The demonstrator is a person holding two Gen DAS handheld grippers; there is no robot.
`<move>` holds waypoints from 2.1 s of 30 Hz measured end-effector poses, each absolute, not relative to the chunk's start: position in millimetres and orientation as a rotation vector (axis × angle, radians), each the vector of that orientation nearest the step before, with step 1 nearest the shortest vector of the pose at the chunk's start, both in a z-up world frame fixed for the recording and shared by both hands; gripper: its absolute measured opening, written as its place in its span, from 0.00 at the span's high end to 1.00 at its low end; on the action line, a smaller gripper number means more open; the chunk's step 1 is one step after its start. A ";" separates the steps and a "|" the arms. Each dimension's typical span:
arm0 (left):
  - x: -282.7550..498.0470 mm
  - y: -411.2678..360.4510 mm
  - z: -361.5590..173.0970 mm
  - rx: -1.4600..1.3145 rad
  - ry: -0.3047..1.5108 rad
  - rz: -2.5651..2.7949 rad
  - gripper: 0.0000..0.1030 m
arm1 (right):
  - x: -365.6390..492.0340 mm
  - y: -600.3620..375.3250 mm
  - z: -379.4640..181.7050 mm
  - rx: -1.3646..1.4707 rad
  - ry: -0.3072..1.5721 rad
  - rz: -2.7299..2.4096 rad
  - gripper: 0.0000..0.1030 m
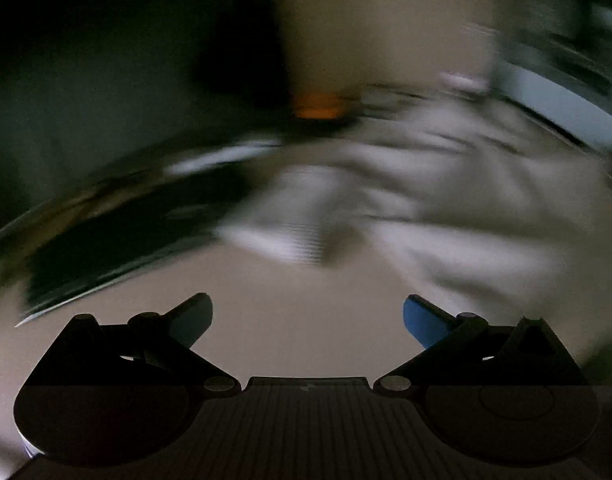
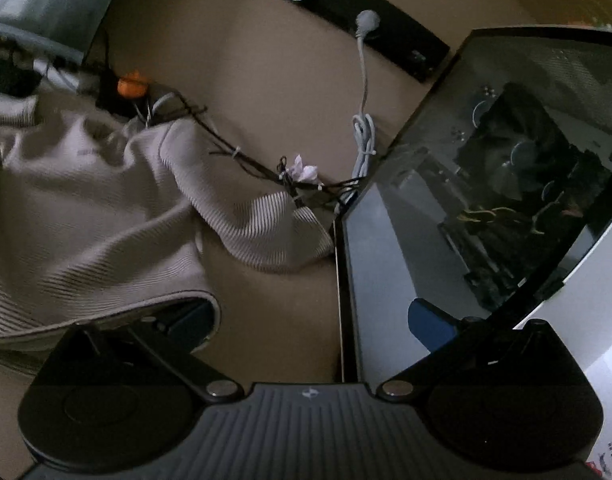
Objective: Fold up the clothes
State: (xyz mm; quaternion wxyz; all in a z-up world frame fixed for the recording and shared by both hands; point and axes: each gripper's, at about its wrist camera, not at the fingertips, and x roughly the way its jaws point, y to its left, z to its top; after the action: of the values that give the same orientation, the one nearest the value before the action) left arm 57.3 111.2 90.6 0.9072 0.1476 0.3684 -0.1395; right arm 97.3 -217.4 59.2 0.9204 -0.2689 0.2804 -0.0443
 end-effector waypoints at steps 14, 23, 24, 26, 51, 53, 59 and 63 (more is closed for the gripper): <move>93.9 53.1 32.8 0.350 0.855 -0.224 0.00 | 95.6 -211.8 30.2 -0.599 0.625 -0.091 0.00; 107.1 76.9 50.0 0.228 0.855 -0.153 0.00 | 89.3 -217.7 17.4 -0.531 0.654 -0.041 0.00; 104.2 73.9 49.8 0.234 0.858 -0.190 0.00 | 89.3 -216.5 16.3 -0.531 0.655 -0.031 0.00; 100.2 66.2 46.2 0.255 0.868 -0.246 0.00 | 91.5 -214.3 12.6 -0.532 0.666 -0.013 0.00; 76.4 119.8 93.2 -0.045 0.807 -0.425 0.00 | 69.1 -174.2 91.0 -0.172 0.720 0.472 0.00; 104.0 99.6 81.1 -0.075 0.794 -0.410 0.00 | 106.3 -153.4 89.6 -0.170 0.685 0.419 0.00; 168.3 62.4 30.8 -0.132 0.893 -0.302 0.00 | 207.6 -86.4 37.0 -0.435 0.589 0.254 0.00; 176.9 61.5 9.7 -0.149 0.936 -0.228 0.00 | 262.5 -91.2 -22.1 -0.692 0.613 0.142 0.00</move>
State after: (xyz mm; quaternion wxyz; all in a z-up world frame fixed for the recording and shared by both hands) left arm 176.9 61.5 9.7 0.8835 -0.0718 0.4497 -0.1097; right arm 262.5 -91.2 -22.1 0.8926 -0.3336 0.2954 0.0682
